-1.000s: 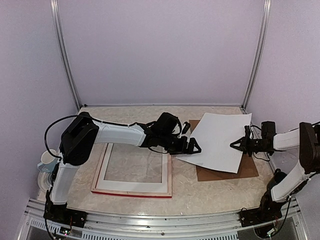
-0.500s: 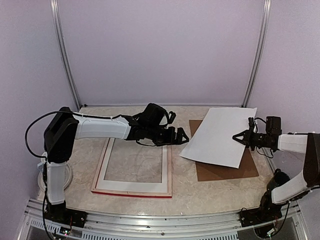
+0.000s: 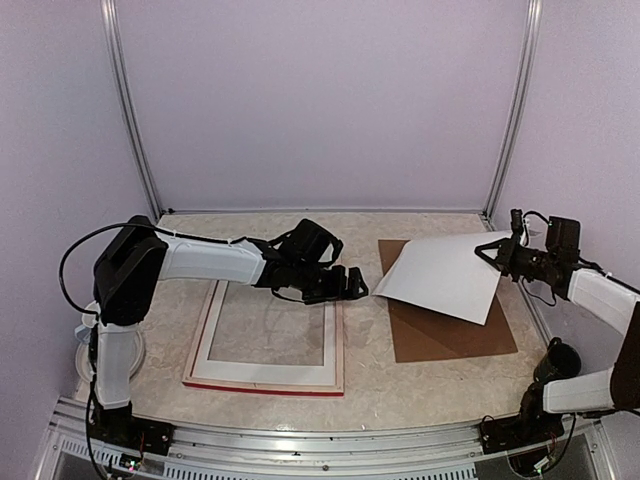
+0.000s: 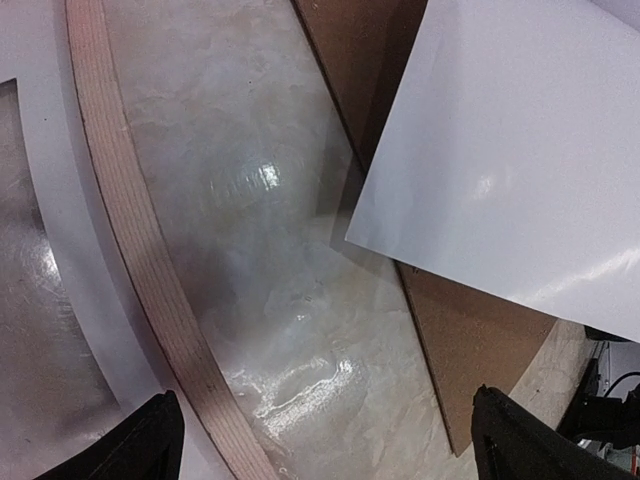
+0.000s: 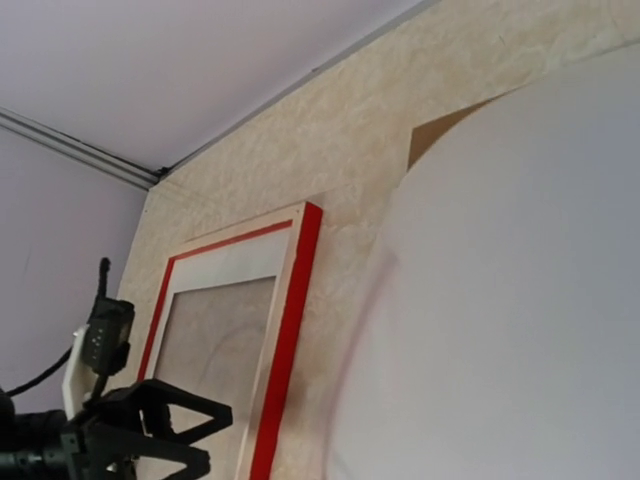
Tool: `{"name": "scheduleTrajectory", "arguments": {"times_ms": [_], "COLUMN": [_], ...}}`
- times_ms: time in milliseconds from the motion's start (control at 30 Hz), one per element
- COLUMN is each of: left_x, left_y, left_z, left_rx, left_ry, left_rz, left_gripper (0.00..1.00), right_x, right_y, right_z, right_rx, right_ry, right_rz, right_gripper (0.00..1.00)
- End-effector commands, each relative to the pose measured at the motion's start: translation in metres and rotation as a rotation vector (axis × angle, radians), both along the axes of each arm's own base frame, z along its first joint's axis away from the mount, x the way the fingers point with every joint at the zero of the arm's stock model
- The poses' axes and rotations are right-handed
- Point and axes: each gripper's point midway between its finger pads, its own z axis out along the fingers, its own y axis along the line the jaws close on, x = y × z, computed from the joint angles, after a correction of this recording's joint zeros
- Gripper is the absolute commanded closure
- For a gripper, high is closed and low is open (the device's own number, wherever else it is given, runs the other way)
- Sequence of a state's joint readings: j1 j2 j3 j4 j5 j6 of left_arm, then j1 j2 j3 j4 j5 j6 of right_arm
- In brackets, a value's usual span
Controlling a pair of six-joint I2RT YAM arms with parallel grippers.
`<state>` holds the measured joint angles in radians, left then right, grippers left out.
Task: Put the photo into the frame
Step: Pick up the photo from the backboard, then move the frame body to the center of the board.
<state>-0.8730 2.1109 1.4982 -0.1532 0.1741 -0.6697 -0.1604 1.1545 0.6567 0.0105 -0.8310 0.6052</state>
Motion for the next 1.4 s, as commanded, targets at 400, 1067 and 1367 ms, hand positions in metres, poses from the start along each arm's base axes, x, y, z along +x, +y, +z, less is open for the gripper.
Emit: {"name": "scheduleTrajectory", "arguments": {"times_ms": [400,1067,1367], "left_x": [-0.008,-0.029,-0.021], "left_y": [-0.003,-0.05,-0.072], "left_z": [-0.036,-0.03,-0.014], "left_rx": [0.034,-0.064,-0.14], "left_ry": [0.065,0.105,0.091], "left_rz": [0.001,-0.062,-0.073], "left_gripper": [0.01,0.01,0.01], "right_x": [-0.004,0.0,0.007], "right_y": [0.0,-0.006,-0.013], "right_z": [0.061,0.065,0.063], "right_rx": [0.013,0.002,-0.013], "right_ry": [-0.159,-0.179,-0.187], "right_rz": [-0.008,-0.049,-0.086], "right_gripper": [0.95,0.93,0.93]}}
